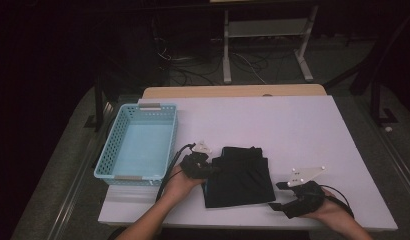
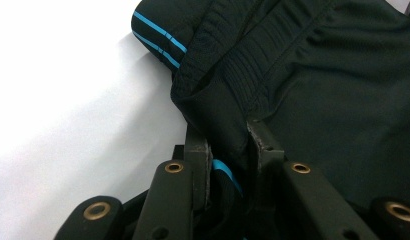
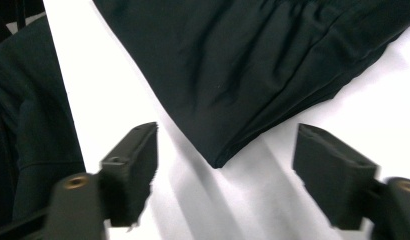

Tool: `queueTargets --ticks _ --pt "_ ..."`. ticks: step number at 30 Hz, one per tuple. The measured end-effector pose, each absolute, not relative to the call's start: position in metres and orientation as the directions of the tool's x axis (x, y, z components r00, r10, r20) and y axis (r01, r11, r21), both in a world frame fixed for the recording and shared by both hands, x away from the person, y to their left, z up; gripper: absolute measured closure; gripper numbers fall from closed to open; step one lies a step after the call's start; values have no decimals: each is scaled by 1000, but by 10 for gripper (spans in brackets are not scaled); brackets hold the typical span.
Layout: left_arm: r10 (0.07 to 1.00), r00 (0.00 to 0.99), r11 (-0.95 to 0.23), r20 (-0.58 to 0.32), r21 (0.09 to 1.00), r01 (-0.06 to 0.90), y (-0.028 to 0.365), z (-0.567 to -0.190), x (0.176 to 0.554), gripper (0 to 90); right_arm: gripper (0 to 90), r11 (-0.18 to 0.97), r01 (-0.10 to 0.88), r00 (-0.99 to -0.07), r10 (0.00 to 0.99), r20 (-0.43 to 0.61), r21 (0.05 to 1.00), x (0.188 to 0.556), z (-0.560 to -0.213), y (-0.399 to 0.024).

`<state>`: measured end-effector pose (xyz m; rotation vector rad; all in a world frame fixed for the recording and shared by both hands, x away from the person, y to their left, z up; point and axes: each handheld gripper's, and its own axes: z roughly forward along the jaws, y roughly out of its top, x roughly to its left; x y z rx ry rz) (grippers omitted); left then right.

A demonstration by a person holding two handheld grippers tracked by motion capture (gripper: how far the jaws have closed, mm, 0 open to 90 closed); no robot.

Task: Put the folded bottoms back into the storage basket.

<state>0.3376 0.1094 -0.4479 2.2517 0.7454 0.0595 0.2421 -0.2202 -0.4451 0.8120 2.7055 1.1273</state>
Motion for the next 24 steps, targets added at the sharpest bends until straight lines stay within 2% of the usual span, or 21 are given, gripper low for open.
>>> queueTargets --ticks 5,11,18,24 --pt "529 829 -546 -182 674 497 110 -448 338 749 454 623 415 -866 494 78 663 242 -448 -216" --pt "525 832 -550 -179 674 492 110 -448 338 751 580 665 374 -880 474 22 647 239 -448 -210" --pt "526 830 -547 -184 674 496 110 -448 338 753 749 690 341 -898 439 4 639 241 -447 -204" --pt "525 831 -551 -183 671 496 110 -448 339 756 798 692 343 -902 431 18 635 245 -446 -202"
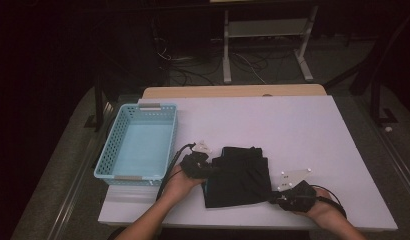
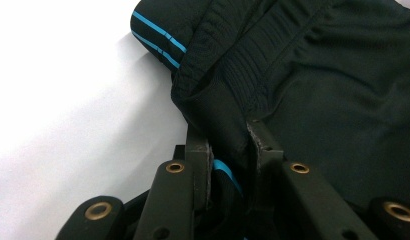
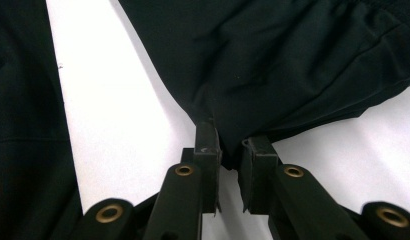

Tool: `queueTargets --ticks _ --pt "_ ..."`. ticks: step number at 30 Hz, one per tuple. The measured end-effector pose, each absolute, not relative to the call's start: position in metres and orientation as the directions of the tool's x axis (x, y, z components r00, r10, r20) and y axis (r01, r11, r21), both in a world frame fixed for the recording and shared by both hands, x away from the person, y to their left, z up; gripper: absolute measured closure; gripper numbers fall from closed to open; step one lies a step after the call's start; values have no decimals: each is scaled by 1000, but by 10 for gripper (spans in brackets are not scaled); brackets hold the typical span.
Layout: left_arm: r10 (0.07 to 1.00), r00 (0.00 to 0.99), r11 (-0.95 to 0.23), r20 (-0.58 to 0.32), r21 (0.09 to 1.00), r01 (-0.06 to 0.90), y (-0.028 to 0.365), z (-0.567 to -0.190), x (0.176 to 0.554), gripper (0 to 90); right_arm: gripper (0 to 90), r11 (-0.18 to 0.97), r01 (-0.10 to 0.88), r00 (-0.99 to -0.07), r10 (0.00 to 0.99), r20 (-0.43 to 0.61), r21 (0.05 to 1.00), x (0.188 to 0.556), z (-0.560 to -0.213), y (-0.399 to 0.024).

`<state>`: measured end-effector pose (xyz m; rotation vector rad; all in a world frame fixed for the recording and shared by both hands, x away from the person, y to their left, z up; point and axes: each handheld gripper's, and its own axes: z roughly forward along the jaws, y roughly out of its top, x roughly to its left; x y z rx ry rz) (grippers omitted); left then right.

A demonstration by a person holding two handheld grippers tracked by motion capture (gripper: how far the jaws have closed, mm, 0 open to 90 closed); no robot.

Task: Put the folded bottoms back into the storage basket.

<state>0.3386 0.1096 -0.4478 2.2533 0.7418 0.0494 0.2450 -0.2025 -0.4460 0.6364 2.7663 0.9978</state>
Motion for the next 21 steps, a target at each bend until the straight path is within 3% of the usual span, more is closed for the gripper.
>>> queueTargets --ticks 12,21 --pt "520 839 -565 -160 673 478 108 -445 338 784 804 611 332 -903 426 54 718 255 -426 -200" --pt "480 863 -538 -159 724 432 102 -419 337 796 805 561 328 -902 424 76 760 260 -416 -200"
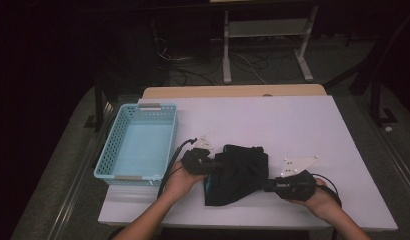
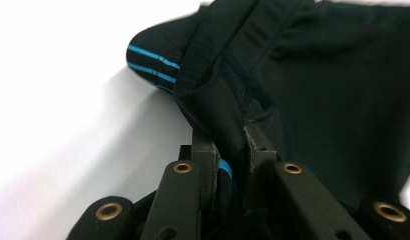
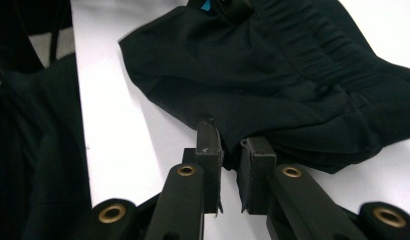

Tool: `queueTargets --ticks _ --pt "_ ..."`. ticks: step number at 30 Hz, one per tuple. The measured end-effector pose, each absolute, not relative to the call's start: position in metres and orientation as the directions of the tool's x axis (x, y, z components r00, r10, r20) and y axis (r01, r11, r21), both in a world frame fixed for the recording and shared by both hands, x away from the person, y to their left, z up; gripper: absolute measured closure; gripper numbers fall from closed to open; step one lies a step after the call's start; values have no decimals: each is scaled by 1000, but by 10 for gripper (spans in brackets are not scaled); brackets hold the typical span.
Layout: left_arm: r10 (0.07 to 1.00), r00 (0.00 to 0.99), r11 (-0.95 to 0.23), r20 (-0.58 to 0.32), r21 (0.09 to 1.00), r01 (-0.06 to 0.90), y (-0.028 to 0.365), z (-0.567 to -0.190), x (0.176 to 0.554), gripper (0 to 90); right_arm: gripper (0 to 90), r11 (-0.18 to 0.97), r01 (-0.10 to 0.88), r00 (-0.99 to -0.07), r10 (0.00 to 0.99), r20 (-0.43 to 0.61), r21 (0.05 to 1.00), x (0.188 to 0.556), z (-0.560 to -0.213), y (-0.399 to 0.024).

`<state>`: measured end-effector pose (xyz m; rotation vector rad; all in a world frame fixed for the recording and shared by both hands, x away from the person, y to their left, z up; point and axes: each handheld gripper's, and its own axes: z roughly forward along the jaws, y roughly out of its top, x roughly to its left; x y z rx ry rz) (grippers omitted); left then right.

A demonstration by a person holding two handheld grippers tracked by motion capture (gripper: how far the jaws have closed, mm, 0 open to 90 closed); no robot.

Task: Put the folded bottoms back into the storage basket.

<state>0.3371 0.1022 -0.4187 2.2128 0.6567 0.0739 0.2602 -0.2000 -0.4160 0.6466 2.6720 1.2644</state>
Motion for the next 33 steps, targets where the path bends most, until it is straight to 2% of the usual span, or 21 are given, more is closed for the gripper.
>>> queueTargets --ticks 12,33 --pt "398 909 -572 -125 741 352 95 -384 350 797 808 538 279 -916 398 51 796 277 -395 -183" --pt "382 910 -533 -159 767 358 119 -344 379 797 809 473 224 -930 365 42 852 313 -364 -156"
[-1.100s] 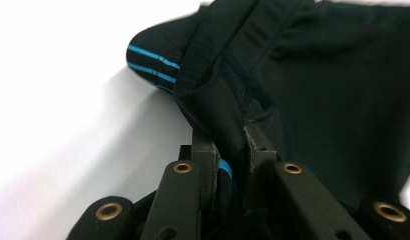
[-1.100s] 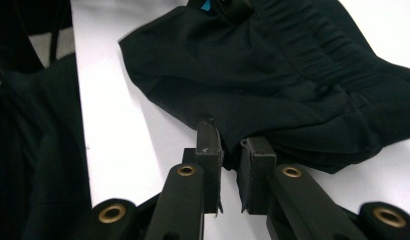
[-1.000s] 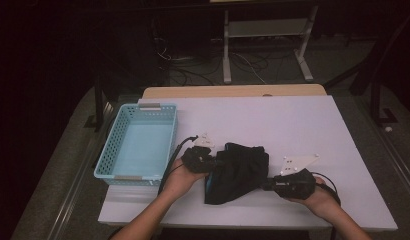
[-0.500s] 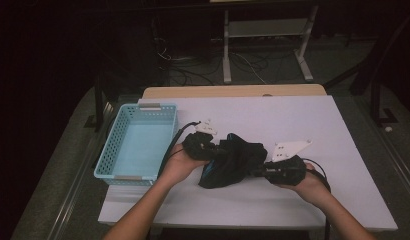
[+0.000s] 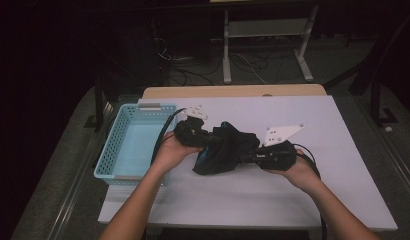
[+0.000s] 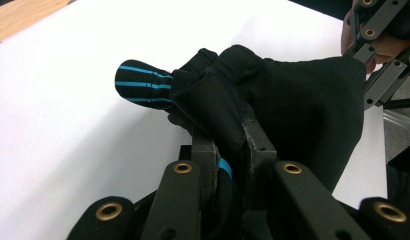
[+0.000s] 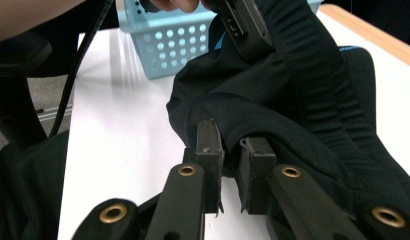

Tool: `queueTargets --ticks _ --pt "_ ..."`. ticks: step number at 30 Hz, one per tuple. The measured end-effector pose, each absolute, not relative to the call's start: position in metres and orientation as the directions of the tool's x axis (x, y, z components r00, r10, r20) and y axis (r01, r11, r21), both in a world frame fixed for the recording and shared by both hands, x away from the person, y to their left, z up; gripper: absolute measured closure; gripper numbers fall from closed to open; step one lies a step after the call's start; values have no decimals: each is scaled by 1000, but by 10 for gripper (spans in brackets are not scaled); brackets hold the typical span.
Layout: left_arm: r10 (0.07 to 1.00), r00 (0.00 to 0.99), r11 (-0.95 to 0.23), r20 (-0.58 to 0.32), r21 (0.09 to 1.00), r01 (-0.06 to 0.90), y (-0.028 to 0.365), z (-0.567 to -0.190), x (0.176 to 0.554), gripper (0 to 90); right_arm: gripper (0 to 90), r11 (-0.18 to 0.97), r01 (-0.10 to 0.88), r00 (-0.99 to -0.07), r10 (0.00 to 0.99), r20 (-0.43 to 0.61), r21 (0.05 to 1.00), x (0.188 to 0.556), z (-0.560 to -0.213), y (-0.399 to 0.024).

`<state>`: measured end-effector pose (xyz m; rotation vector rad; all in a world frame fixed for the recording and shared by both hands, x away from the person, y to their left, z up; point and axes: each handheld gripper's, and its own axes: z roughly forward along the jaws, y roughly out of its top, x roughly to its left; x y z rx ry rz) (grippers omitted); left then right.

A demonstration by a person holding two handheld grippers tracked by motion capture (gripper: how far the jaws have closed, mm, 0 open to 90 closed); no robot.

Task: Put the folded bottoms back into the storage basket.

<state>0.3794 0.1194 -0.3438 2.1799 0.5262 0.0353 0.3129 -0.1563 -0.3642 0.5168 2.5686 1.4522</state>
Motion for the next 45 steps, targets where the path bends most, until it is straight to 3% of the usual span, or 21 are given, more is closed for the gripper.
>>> queueTargets --ticks 27,45 --pt "432 892 -443 -134 830 339 184 -304 384 796 809 424 163 -949 314 24 891 341 -328 -107" --pt "518 846 -359 -125 866 348 243 -283 382 796 809 424 112 -967 255 0 899 364 -298 -56"
